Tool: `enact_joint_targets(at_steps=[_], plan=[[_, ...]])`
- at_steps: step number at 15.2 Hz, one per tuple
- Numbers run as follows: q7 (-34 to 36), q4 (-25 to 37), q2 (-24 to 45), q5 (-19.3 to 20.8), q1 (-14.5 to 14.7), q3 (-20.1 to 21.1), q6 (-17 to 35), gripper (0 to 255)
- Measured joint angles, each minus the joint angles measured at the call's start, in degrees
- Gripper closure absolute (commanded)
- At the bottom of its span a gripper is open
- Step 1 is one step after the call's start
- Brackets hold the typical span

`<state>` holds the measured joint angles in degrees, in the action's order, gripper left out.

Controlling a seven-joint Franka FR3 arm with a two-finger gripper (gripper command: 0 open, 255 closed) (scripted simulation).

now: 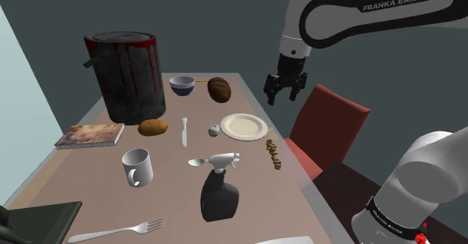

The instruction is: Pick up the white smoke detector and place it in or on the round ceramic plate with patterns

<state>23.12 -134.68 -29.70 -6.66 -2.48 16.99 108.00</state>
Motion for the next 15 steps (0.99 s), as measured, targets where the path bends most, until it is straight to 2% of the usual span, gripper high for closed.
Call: enact_joint_targets(at_steps=[4,8,12,15], plan=[[6.96,1.53,7.26,1.97,-1.28,4.38,6.48,0],[15.48,4.99,16.17,6.21,-2.69,8.82,11.98,0],[24.31,9.91,25.73,12.96,-3.87,11.56,15.57,0],[32.03,14.69,33.94,19.48,-3.30,12.60,17.38,0]])
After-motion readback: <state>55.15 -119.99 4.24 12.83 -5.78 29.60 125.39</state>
